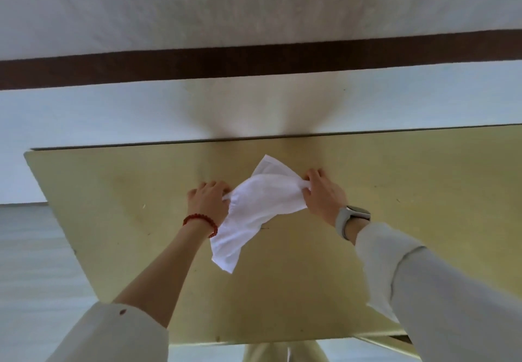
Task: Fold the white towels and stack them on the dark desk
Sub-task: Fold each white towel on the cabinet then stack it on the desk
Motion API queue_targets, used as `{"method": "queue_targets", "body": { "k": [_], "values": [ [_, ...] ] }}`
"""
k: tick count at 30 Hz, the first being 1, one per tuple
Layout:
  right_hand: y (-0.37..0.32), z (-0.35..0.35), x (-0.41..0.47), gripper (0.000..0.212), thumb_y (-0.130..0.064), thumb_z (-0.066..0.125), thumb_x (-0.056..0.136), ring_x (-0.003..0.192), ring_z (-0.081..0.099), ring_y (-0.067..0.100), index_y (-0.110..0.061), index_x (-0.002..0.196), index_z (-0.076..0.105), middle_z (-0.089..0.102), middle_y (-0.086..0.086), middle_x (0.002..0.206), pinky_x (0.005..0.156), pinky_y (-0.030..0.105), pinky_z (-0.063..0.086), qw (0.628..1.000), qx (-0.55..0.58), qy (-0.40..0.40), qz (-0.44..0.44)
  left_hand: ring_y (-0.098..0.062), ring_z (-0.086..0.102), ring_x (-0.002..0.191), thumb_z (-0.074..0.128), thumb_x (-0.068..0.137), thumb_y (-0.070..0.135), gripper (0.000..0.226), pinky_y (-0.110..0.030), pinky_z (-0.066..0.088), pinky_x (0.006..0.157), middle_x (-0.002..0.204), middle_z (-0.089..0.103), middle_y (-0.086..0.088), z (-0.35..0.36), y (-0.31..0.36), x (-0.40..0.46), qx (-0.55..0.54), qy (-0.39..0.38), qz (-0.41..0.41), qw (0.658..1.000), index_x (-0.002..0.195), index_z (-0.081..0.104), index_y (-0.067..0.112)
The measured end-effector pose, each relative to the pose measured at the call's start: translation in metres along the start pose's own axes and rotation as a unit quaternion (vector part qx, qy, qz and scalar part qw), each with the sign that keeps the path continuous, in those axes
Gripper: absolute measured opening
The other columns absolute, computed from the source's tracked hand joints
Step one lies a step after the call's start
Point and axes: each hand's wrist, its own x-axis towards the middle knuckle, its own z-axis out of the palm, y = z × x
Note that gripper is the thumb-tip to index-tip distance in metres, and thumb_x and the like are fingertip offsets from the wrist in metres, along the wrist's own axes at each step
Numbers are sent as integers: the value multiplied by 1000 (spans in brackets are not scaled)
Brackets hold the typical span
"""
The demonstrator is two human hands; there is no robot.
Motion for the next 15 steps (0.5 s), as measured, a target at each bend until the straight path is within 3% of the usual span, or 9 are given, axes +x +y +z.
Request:
{"method": "queue_targets", "body": {
  "k": [4,7,10,15],
  "values": [
    [35,-2,-42,7,-15,41,90,76,45,24,-13,94,46,51,5,96,65,29,35,997,37,-33,51,-24,54,86,47,91,16,16,-30,43,75,106,53,-2,4,27,-22,-71,-65,76,992,101,58,13],
    [71,-20,-76,6,-14,43,89,70,45,28,-15,84,41,52,5,80,60,29,32,991,67,-22,117,-22,50,86,49,91,12,15,-23,34,71,102,50,-3,2,63,-23,-104,-82,138,982,99,59,5],
    [105,-49,-107,7,-11,46,88,69,47,28,-14,82,42,53,6,75,59,29,33,977,107,33,179,-29,55,90,52,88,12,13,-23,30,67,86,54,-6,-8,117,-15,-95,-101,210,968,91,59,2],
    [152,-116,-157,7,-5,49,85,78,54,33,-7,88,56,60,16,86,66,30,37,928,172,210,254,-26,58,100,50,91,30,27,-29,41,74,104,65,-7,-48,231,-12,-1,-32,314,949,108,61,13]
  ]
}}
